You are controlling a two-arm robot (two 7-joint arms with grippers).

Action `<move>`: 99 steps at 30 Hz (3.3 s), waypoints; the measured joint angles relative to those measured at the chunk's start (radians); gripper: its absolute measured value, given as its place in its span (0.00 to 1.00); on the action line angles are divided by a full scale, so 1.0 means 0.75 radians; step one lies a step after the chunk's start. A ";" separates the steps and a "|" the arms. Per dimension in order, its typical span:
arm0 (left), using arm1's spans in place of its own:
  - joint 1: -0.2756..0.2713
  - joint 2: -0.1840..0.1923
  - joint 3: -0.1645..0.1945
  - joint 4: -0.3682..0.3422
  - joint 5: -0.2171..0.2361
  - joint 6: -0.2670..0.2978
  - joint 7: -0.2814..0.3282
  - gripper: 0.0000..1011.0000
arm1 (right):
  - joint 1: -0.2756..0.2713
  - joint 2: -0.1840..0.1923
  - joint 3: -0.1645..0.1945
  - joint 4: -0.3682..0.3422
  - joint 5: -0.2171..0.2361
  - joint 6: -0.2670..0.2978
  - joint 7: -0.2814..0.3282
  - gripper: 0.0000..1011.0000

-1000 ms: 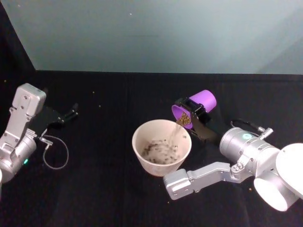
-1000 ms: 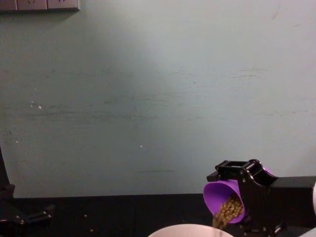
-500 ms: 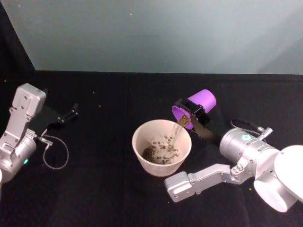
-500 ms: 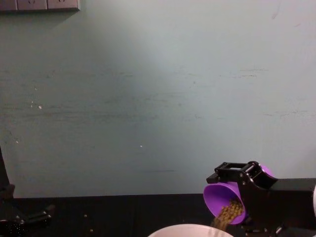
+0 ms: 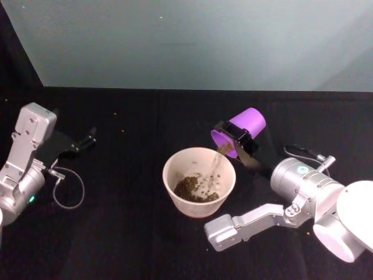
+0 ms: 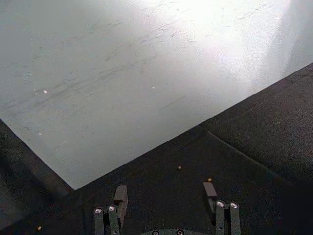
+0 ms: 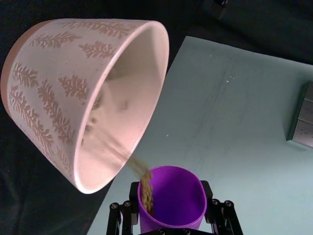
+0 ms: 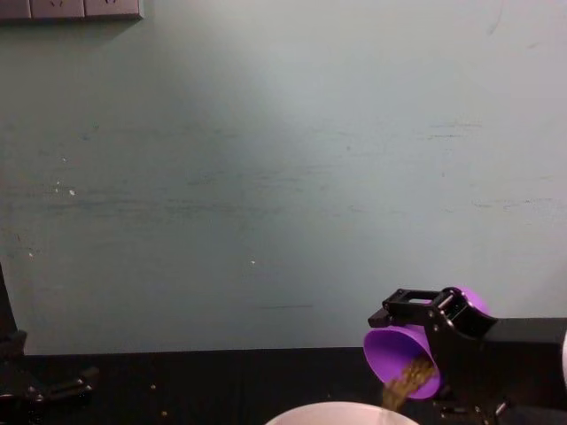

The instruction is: Pick up the cup and pour the mung beans from the cup into the bowl.

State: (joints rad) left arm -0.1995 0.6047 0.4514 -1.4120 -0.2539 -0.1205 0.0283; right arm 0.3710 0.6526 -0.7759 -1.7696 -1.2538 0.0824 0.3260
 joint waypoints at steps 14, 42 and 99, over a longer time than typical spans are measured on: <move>0.000 0.000 0.000 0.000 0.000 0.000 0.000 1.00 | 0.022 0.012 -0.035 -0.004 -0.085 -0.007 0.001 0.73; 0.000 0.000 0.000 0.000 0.000 0.000 0.000 1.00 | 0.044 0.036 -0.118 -0.008 -0.285 0.039 -0.029 0.73; 0.000 0.000 0.000 0.000 0.000 0.000 0.000 1.00 | -0.272 -0.320 0.662 0.507 1.993 -0.419 0.227 0.73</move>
State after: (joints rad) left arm -0.1996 0.6047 0.4514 -1.4120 -0.2539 -0.1205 0.0283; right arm 0.1672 0.4126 -0.2797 -1.3890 0.2412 -0.2315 0.4964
